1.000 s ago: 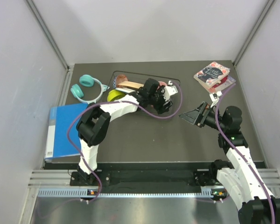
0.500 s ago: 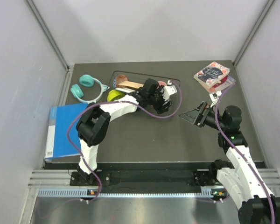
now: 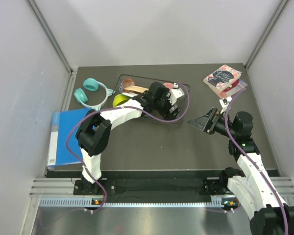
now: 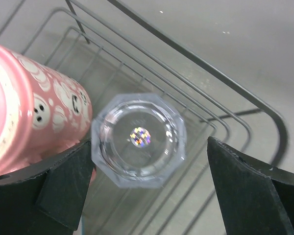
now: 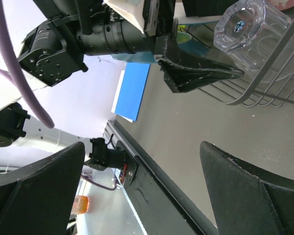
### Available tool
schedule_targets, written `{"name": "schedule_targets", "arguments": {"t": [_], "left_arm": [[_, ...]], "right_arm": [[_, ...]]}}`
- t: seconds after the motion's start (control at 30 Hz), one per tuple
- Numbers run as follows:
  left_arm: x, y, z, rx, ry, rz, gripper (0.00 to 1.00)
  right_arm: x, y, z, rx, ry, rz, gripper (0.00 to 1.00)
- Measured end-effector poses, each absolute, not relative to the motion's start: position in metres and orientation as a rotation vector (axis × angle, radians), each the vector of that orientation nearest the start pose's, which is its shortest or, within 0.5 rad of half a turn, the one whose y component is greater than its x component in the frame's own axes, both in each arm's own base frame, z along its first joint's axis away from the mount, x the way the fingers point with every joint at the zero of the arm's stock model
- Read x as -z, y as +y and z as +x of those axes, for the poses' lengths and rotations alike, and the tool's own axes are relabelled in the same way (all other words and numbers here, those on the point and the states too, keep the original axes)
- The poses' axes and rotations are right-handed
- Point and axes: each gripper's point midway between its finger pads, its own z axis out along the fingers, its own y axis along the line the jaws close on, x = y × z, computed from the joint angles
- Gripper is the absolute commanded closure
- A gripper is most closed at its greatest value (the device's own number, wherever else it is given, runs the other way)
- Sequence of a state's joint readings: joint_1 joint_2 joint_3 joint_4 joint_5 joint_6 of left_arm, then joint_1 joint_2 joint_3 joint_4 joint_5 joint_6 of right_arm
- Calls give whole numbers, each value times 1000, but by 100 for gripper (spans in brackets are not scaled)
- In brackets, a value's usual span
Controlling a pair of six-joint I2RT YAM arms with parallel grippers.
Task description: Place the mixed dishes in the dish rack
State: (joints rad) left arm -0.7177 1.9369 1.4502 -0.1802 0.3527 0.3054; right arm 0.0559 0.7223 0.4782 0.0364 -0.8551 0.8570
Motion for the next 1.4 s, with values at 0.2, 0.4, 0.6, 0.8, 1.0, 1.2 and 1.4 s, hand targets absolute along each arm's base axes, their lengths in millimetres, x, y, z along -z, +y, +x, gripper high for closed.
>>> {"name": "schedule_targets", "arguments": {"t": [0.2,0.4,0.6,0.8,1.0,1.2,1.4], "left_arm": [[-126,-379,348,669,1921,1257,1],[-147,-377,328,731,1960,1228,1],[-182,-380,326,757,1933,1188,1],[-228,-382,340,716,1886,1140,1],[-311,-356,364,638,1781,1021,1],[-362,-256,386,511,1817,804,1],[-355,-166,339,412,1899,622,1]], "right_arm": [[-226,166,221,-1388,1928,89,0],[-225,166,223,-1388,1934,94,0],[-229,164,227,-1358,1938,90,0],[-246,149,240,-1154,1956,65,1],[-276,127,250,-846,1923,55,0],[-300,150,249,-656,2006,-28,0],[-306,184,257,-507,2088,-115,0]]}}
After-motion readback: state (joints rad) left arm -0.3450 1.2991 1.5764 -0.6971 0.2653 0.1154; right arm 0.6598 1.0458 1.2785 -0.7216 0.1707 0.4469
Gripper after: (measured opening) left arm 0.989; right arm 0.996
